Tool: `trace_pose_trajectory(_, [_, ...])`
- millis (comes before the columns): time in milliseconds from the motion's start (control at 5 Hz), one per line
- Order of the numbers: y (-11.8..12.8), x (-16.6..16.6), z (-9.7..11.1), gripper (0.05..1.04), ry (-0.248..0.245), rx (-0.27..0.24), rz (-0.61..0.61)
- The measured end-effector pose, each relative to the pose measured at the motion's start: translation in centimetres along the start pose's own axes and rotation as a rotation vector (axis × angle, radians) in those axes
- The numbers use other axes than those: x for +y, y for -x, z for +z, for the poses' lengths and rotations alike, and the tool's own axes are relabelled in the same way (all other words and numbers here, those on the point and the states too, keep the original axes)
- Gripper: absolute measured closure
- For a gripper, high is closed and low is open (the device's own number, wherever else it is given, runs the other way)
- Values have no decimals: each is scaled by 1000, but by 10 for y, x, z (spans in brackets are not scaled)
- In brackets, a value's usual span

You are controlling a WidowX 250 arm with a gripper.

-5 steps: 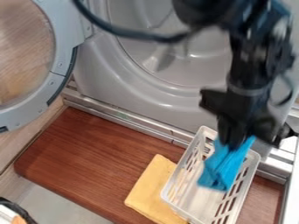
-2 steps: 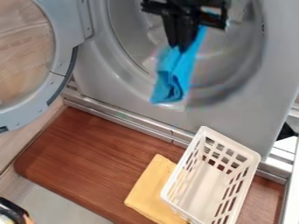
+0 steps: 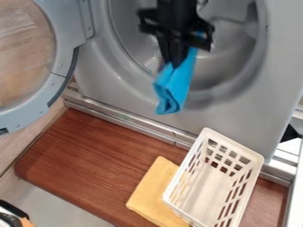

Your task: Take the blue cloth from the basket and put it in the washing machine

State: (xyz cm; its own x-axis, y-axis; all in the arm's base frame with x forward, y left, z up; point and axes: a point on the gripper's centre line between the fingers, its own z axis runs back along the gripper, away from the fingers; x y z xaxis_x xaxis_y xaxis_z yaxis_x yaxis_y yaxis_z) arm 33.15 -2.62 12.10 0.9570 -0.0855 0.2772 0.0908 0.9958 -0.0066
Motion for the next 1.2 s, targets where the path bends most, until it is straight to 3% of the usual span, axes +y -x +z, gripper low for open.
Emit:
trace_pose_trajectory(400, [-2, 12, -31, 1030, -92, -208, -81])
trace_pose_trajectory(600, [-19, 18, -41, 1030, -120, -275, -130])
trace_pose_trajectory(1000, [-67, 17, -30, 1030, -123, -415, -162])
trace_pose_trajectory(1200, [-72, 15, -27, 1007, -104, -438, -146])
